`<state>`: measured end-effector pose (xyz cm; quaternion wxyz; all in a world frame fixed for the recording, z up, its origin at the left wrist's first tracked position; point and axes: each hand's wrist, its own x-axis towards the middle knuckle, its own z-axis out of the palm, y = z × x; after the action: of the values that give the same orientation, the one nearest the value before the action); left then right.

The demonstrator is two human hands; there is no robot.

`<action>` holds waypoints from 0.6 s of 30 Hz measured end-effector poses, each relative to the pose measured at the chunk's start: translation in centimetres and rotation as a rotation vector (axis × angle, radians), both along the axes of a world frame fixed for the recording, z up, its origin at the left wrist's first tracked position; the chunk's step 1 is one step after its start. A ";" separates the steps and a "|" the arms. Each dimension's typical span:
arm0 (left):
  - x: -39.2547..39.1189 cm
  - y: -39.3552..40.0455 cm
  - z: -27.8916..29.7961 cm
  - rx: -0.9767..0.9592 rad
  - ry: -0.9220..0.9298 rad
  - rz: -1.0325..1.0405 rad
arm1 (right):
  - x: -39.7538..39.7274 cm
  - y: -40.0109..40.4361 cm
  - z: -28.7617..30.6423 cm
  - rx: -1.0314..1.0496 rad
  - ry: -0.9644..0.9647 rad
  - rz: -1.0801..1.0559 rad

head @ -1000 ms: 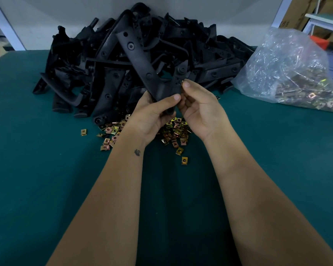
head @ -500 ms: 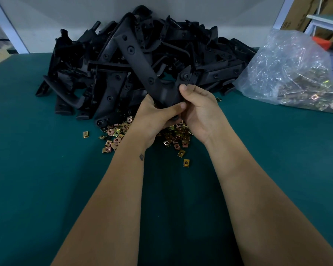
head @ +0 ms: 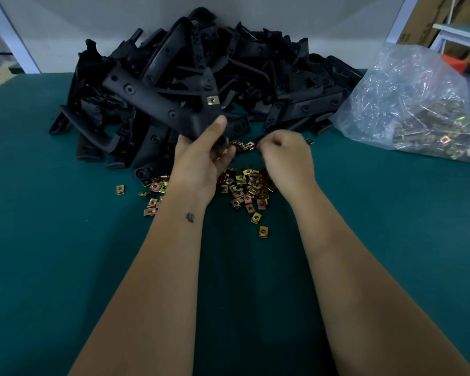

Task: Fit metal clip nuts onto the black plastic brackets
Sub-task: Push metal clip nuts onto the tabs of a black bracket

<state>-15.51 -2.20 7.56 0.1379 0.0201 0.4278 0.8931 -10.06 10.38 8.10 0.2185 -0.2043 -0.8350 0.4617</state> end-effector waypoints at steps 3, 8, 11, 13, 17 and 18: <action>-0.1 -0.3 0.1 0.073 -0.039 0.024 | 0.0 -0.6 -0.5 0.368 -0.212 0.072; 0.1 -0.1 0.2 0.050 -0.051 0.015 | -0.5 -0.8 -0.8 0.476 -0.244 0.199; 0.2 0.0 0.3 0.091 -0.058 0.006 | -0.3 -0.8 -0.7 0.451 -0.198 0.228; 0.2 0.1 0.4 0.107 -0.065 0.000 | -0.3 -0.9 -0.8 0.434 -0.139 0.236; 0.4 0.2 0.5 0.065 -0.093 0.002 | -0.4 -0.9 -0.6 0.178 0.021 0.203; 0.4 0.2 0.5 0.057 -0.103 -0.001 | -0.5 -0.8 -0.6 0.085 0.060 0.185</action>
<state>-15.11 -2.02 8.11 0.1597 -0.0219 0.3944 0.9047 -10.51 9.59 7.53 0.2082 -0.1029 -0.8623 0.4500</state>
